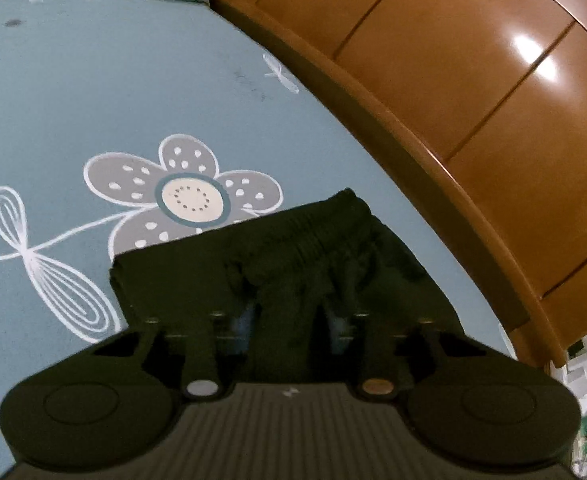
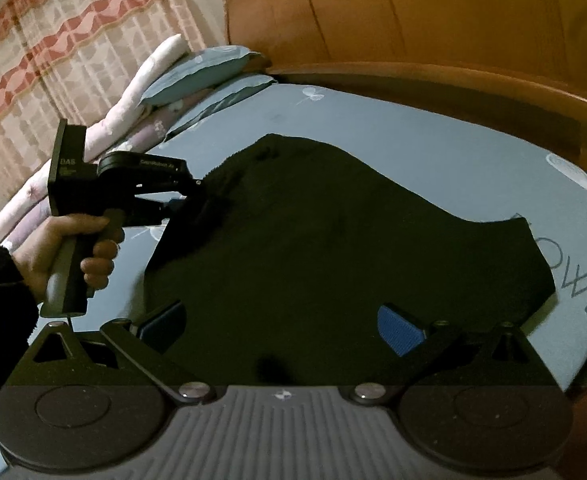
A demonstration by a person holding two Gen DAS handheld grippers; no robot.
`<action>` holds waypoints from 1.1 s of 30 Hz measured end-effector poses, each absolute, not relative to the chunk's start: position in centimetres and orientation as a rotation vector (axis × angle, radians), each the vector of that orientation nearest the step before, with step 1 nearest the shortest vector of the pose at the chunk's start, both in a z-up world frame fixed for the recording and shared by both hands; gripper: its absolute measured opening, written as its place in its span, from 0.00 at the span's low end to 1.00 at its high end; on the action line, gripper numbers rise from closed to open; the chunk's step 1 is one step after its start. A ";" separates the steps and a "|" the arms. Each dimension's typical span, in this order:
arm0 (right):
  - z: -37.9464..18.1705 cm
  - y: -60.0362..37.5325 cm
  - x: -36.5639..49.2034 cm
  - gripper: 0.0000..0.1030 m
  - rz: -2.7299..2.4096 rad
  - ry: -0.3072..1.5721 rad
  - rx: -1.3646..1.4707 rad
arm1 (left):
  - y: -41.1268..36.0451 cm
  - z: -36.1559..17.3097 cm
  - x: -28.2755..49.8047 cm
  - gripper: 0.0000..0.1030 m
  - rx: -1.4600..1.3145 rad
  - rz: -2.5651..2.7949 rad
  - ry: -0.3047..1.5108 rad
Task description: Fold clothes
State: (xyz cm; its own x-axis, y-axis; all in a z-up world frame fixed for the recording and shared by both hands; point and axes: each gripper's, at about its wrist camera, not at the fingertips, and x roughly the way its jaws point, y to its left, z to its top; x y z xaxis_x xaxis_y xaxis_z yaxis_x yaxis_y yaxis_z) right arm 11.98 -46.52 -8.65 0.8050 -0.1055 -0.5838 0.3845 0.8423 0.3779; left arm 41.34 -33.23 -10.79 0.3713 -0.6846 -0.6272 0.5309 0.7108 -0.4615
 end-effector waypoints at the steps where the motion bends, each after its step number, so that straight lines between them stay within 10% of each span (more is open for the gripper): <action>1: -8.7 -46.6 12.0 1.00 -0.276 0.580 0.513 | -32.9 -10.5 41.3 0.14 -0.214 -0.784 0.883; 6: -8.9 -47.0 12.1 1.00 -0.292 0.580 0.529 | -32.6 -8.3 40.7 0.17 -0.222 -0.846 0.842; 9: -9.2 -47.0 12.4 1.00 -0.299 0.591 0.542 | -34.0 -8.1 39.2 0.46 -0.088 -0.824 0.792; 16: -9.3 -46.4 12.4 1.00 -0.297 0.619 0.491 | -37.1 -8.3 33.0 0.45 0.211 -0.851 0.495; 33: -9.6 -46.0 12.8 1.00 -0.305 0.633 0.475 | -33.2 -11.0 40.1 0.63 -0.186 -0.819 0.785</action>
State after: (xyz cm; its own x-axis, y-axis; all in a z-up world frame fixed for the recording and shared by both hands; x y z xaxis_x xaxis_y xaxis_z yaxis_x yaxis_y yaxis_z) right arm 12.83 -46.01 -9.60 0.7678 -0.1282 -0.6277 0.4114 0.8497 0.3296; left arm 40.05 -33.17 -11.04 0.4246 -0.7157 -0.5546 0.5848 0.6844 -0.4355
